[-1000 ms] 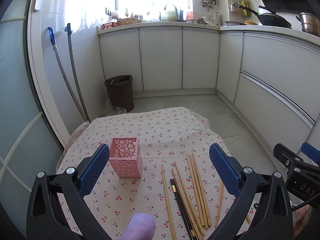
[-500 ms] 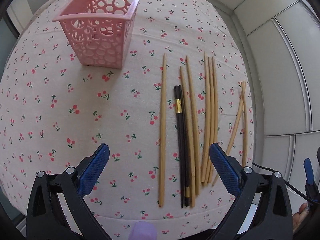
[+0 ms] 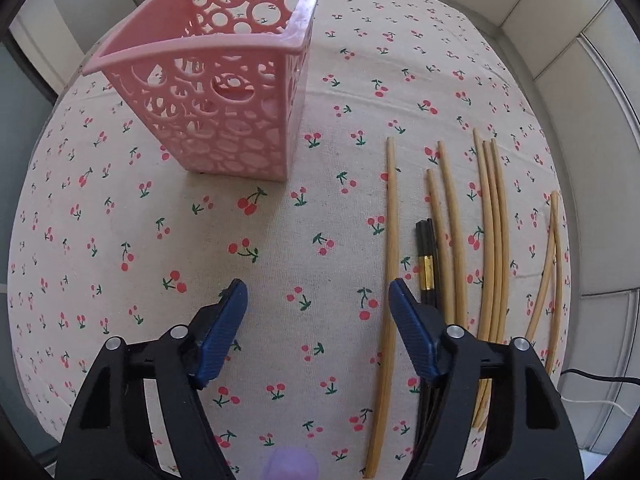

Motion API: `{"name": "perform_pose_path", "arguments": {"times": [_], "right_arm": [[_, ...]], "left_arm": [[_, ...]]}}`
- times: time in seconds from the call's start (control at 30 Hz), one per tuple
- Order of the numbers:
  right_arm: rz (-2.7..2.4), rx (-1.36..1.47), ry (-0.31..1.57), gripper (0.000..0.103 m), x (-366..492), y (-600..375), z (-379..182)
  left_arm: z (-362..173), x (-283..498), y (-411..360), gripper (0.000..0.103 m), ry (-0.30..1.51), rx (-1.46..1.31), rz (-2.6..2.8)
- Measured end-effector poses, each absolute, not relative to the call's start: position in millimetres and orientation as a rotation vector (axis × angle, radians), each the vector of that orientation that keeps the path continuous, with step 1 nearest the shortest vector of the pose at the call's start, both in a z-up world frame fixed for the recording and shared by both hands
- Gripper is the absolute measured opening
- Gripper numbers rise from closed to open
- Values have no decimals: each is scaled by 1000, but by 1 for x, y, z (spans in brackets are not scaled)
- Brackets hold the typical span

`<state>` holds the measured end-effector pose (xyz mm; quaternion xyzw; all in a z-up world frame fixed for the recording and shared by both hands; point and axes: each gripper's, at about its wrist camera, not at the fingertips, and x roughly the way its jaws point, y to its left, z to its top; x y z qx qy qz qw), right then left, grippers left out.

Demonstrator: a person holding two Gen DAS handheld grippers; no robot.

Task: Organize utensils
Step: 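Lower the left tool and grasp one wooden chopstick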

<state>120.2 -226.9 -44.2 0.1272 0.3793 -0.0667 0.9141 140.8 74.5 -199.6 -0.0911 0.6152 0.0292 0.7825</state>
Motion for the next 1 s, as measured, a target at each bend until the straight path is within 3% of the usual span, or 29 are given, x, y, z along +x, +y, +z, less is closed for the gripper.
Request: {"name": "perform_pose_path", "arguments": {"times": [0.17,0.5,0.73,0.9,1.0], "right_arm": [[-68,423,868,96,147,-241,-86],[-45,666,948,96,178,-276,-123],[-48,676,968,96,179,-274,-128],[-47,663,973,96,176,-278,-131],[-48,662,984,96,175,-284,-135]], "left_arm": [[-202,162,68,54,1282,-183,77],[-194,189,66,53,1281,-245,51],[-189,198,48,52,1253,-200,19],[-205,214,34,36,1256,-146,67],[-206,231,23,32,1263,-99,84]]}}
